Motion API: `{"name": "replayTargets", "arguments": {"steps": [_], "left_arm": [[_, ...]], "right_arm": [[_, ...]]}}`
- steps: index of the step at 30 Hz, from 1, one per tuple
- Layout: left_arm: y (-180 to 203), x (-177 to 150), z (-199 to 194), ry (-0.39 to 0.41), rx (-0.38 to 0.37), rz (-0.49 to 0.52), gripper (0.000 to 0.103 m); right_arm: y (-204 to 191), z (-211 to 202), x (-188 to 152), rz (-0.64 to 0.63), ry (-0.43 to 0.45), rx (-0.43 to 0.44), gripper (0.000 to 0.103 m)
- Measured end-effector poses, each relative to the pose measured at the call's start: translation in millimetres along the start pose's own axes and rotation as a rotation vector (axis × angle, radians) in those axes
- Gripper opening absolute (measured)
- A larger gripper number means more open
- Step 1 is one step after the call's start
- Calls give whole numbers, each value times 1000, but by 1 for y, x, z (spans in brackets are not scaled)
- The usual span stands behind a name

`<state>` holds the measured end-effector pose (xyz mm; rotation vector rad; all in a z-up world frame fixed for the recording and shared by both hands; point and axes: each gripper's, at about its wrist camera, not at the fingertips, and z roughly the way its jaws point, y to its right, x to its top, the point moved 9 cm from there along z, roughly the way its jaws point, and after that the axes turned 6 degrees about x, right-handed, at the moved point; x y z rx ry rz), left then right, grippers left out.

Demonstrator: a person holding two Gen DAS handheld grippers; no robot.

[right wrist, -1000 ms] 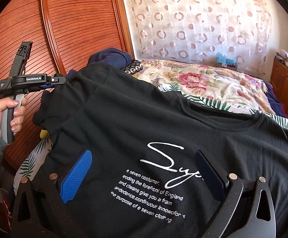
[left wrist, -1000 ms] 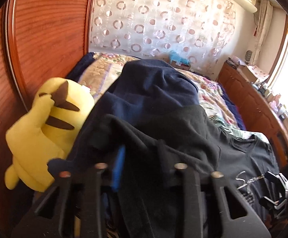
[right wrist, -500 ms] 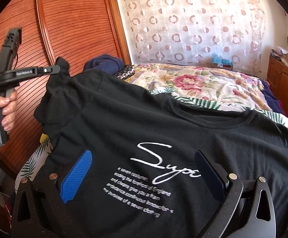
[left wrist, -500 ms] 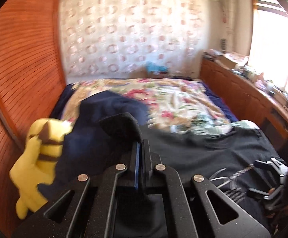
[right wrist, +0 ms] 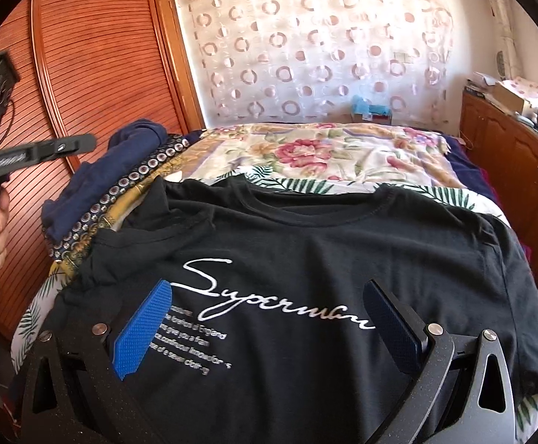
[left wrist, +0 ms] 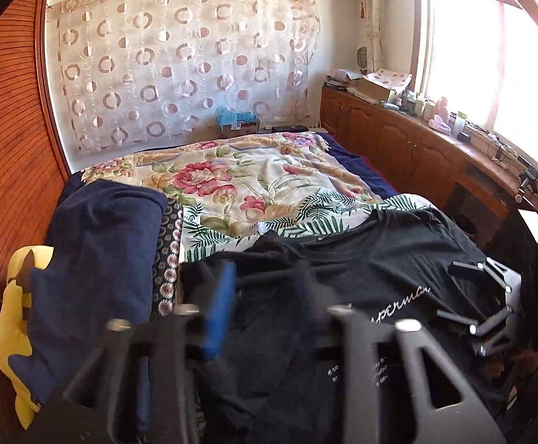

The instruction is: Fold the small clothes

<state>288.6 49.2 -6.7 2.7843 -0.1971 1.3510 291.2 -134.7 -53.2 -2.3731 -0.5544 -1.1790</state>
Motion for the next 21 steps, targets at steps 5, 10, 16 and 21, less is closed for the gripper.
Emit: {"name": "replayTargets", "arguments": {"steps": [5, 10, 16, 21], "left_arm": [[-13, -25, -2, -25, 16, -19, 78], [-36, -54, -8, -43, 54, -76, 78], [-55, -84, -26, -50, 92, -112, 78], [-75, -102, -41, -38, 101, -160, 78]], "right_arm": [[-9, 9, 8, -40, -24, 13, 102], [-38, 25, 16, -92, -57, 77, 91], [-91, 62, 31, -143, -105, 212, 74], [-146, 105, 37, -204, -180, 334, 62]]}}
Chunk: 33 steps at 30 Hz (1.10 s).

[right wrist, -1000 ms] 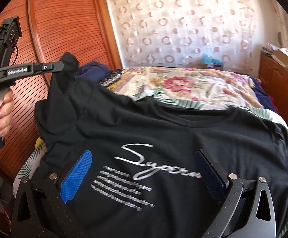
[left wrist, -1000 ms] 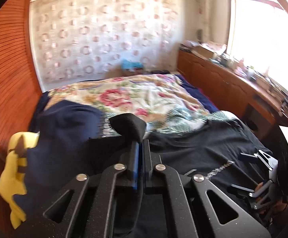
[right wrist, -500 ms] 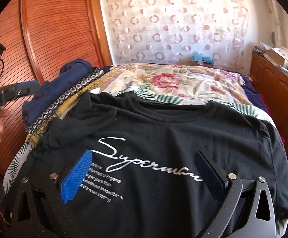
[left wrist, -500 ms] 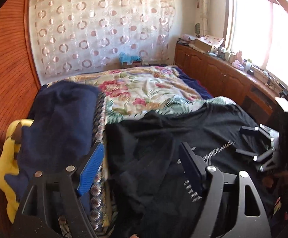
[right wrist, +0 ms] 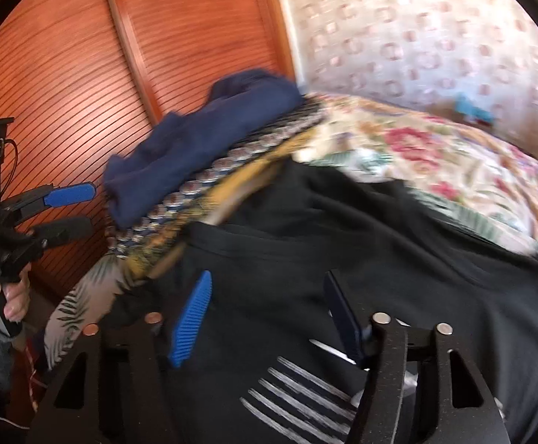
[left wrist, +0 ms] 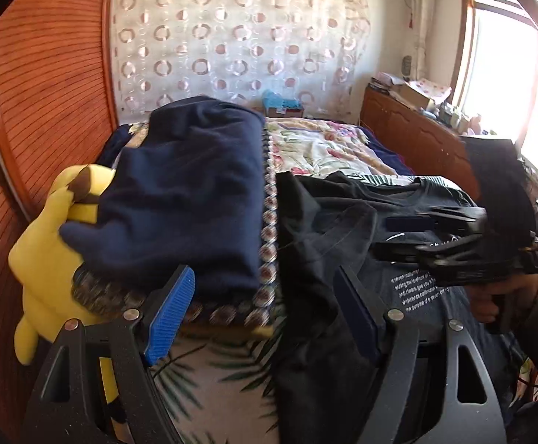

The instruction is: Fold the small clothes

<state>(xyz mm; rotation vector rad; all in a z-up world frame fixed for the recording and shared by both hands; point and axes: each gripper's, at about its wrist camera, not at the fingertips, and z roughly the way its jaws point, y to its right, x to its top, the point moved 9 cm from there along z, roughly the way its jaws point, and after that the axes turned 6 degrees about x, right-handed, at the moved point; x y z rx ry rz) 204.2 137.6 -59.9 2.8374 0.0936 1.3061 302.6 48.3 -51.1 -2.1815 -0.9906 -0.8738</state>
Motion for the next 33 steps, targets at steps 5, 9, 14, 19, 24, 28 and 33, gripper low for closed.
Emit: {"name": "replayTargets", "arguments": {"steps": [5, 9, 14, 19, 24, 28, 33], "left_arm": [[-22, -16, 0, -22, 25, -35, 78], [-33, -24, -1, -31, 31, -60, 78], [-35, -32, -1, -35, 26, -71, 78], [-26, -33, 3, -39, 5, -77, 78], [-5, -31, 8, -23, -4, -32, 78], [13, -26, 11, 19, 15, 14, 78], [28, -26, 22, 15, 29, 61, 78]], "right_arm": [[-32, 55, 21, -19, -53, 88, 55], [-22, 83, 30, -21, -85, 94, 39], [-21, 100, 29, -6, -130, 84, 4], [-13, 57, 32, 28, -27, 98, 3], [-5, 15, -9, 59, -7, 65, 3], [13, 11, -46, 107, -51, -8, 3], [23, 9, -46, 130, -46, -78, 32]]}}
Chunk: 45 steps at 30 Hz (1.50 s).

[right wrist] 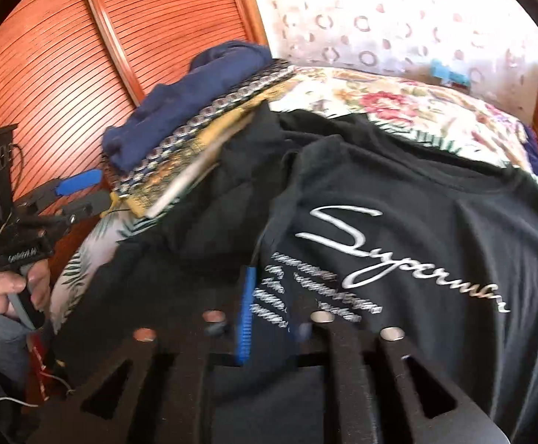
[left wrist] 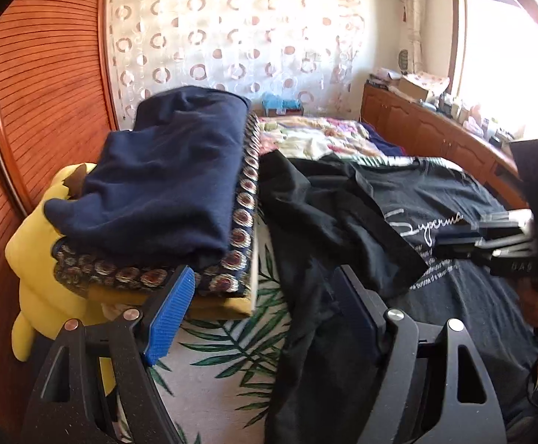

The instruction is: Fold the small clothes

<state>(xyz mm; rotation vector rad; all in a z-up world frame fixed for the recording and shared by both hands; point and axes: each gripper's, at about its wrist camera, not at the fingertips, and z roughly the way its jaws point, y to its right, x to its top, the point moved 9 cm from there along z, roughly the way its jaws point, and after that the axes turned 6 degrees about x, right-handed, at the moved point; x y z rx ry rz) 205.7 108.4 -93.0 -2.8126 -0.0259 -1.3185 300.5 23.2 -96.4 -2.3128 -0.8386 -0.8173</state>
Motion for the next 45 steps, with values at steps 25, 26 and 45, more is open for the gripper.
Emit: {"name": "replayTargets", "arguments": {"steps": [25, 26, 45], "left_arm": [[33, -50, 48, -235, -21, 70, 103], [33, -50, 48, -235, -21, 70, 103], [36, -49, 50, -237, -22, 69, 103]], "right_arm": [[68, 38, 67, -15, 40, -74, 1], [75, 32, 63, -3, 50, -89, 1], [16, 6, 20, 7, 41, 3, 32]]}}
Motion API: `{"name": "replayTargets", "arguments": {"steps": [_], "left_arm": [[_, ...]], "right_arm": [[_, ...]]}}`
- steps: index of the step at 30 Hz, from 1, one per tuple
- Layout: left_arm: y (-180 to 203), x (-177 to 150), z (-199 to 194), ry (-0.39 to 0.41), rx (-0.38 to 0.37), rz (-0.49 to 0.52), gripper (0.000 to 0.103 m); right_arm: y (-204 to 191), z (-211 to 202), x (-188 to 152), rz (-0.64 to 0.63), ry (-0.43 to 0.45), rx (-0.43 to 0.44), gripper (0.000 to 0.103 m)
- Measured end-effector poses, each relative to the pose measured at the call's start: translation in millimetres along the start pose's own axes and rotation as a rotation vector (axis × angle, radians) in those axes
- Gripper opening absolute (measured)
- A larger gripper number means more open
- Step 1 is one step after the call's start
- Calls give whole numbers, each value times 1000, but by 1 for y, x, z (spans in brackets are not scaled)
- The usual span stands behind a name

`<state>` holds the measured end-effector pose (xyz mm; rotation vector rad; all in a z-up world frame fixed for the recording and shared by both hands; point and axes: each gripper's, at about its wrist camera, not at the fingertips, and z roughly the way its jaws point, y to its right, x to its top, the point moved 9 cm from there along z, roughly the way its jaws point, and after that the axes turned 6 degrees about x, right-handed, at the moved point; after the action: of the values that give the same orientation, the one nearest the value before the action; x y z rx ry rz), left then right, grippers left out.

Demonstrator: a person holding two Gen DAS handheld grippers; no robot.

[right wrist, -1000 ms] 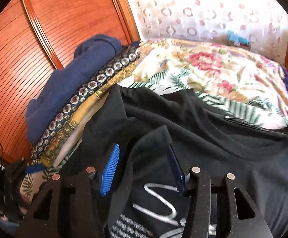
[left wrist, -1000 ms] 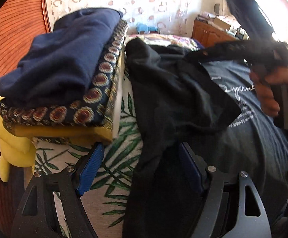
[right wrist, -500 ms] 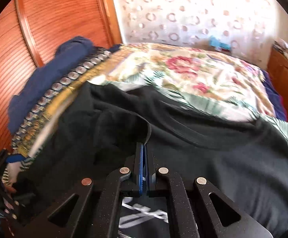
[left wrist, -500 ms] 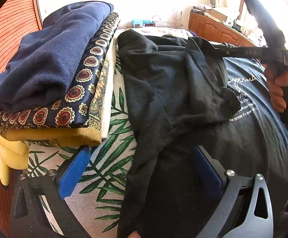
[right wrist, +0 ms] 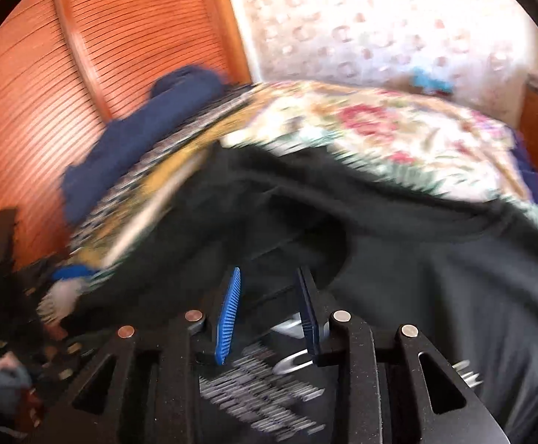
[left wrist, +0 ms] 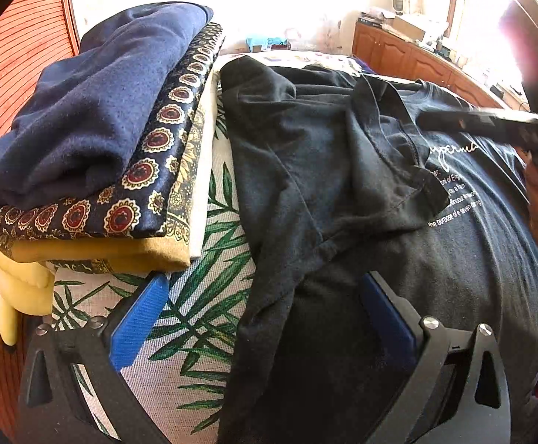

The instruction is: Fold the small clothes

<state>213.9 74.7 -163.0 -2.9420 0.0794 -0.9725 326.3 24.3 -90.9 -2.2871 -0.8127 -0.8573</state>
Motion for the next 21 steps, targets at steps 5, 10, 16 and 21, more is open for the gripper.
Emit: {"name": "replayTargets", "arguments": {"steps": [5, 10, 16, 21], "left_arm": [[-2, -2, -2, 2, -8, 5, 103], [-8, -1, -17, 58, -1, -11, 103], [-16, 8, -34, 106, 9, -15, 103], [-16, 22, -49, 161, -12, -26, 103]], "right_arm": [[-25, 14, -25, -10, -87, 60, 32], [-28, 23, -31, -23, -113, 80, 4], [-32, -4, -37, -45, -43, 108, 3], [-39, -25, -76, -28, -93, 112, 3]]}}
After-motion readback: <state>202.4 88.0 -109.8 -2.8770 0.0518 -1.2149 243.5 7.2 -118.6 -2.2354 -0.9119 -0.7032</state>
